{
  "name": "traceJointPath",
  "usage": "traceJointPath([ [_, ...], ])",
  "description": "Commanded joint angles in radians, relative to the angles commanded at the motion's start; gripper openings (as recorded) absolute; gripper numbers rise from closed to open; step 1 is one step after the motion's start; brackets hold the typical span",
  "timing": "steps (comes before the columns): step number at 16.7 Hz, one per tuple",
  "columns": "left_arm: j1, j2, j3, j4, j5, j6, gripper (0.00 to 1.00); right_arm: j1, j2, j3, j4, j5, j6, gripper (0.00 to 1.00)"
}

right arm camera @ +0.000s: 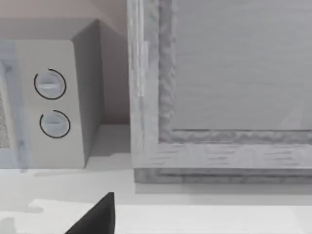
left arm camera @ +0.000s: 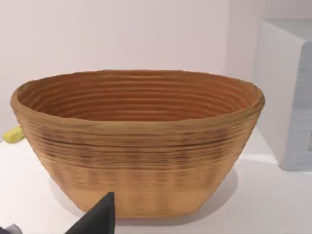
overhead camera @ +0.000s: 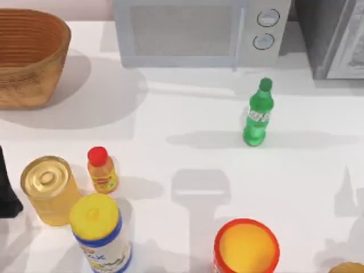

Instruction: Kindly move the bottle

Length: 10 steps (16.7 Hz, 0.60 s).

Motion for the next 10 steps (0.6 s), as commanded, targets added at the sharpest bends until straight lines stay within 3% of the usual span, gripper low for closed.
traceJointPath([
  [5,-0.036,0.062,0.026,0.019,0.005,0.006,1.00,0.000,0.000,0.000,0.000,0.000,0.000,1.00],
  [10,-0.173,0.374,0.152,0.117,0.017,0.017,1.00,0.000,0.000,0.000,0.000,0.000,0.000,1.00],
])
